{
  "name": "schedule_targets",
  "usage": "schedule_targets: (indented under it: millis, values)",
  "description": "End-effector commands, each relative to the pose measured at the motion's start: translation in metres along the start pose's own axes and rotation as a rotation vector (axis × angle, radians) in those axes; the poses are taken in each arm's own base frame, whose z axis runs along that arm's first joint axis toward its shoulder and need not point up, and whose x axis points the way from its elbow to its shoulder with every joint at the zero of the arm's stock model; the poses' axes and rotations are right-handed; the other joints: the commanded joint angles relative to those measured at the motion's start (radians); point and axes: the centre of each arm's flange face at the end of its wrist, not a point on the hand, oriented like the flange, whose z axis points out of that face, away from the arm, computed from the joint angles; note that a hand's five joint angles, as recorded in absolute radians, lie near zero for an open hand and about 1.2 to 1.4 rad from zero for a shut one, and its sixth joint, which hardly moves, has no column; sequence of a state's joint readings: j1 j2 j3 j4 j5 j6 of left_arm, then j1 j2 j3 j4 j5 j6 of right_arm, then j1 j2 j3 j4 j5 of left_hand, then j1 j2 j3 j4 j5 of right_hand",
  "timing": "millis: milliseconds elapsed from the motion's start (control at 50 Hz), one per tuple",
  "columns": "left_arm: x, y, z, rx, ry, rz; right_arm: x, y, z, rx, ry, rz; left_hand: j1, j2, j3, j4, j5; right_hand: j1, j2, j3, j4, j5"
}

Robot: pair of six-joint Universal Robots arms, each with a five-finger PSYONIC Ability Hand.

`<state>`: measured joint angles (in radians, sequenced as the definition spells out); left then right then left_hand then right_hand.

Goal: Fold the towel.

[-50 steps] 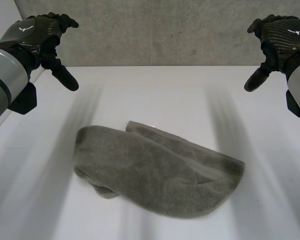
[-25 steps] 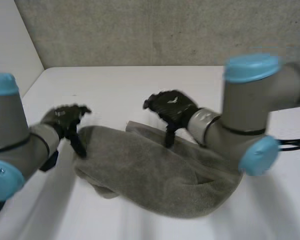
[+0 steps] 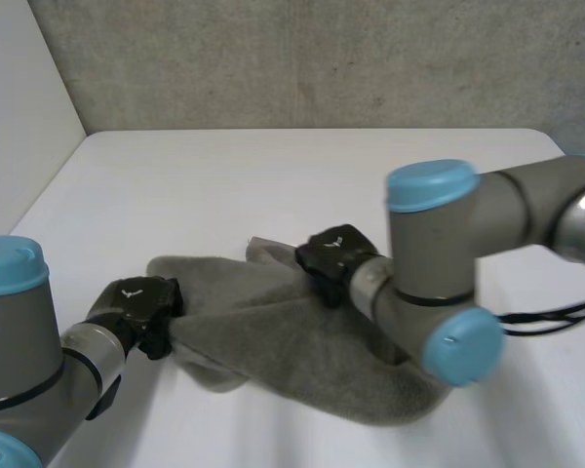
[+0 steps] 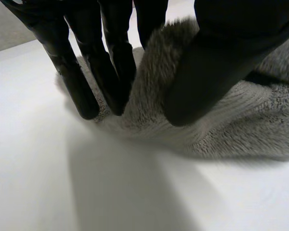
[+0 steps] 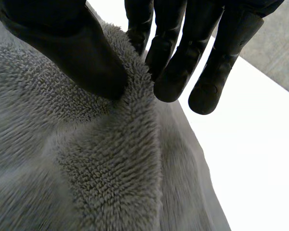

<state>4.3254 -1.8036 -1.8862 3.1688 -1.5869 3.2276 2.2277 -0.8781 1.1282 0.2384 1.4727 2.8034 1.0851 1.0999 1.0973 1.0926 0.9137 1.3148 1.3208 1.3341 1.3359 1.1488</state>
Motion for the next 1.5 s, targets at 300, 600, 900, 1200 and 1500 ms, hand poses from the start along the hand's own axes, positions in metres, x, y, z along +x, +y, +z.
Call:
schedule_targets:
  millis: [300, 600, 900, 1200, 1500]
  values:
    - [0.033, 0.002, -0.034, 0.102, 0.137, 0.055, -0.034, 0.061, -0.142, -0.190, -0.294, -0.131, 0.311, 0.296, 0.299, 0.304, 0.308, 0.081, 0.075, 0.062, 0.060, 0.073]
    - [0.000, -0.002, -0.040, 0.123, 0.029, 0.143, 0.002, -0.011, -0.115, -0.001, -0.173, -0.108, 0.311, 0.296, 0.299, 0.304, 0.308, -1.104, -1.110, -1.123, -1.125, -1.112]
    - [-0.022, 0.001, -0.041, 0.106, -0.039, 0.190, 0.026, -0.040, -0.028, 0.044, -0.102, -0.101, 0.311, 0.296, 0.299, 0.304, 0.308, -1.077, -1.083, -1.096, -1.098, -1.086]
    - [-0.041, 0.001, -0.046, 0.098, -0.043, 0.156, 0.010, -0.003, 0.044, -0.031, -0.144, -0.200, 0.311, 0.296, 0.299, 0.304, 0.308, -0.919, -0.925, -0.938, -0.940, -0.928]
    - [-0.059, -0.013, -0.038, 0.130, -0.099, 0.136, 0.006, 0.014, 0.060, -0.062, -0.125, -0.233, 0.294, 0.279, 0.282, 0.286, 0.291, -0.516, -0.522, -0.536, -0.537, -0.525]
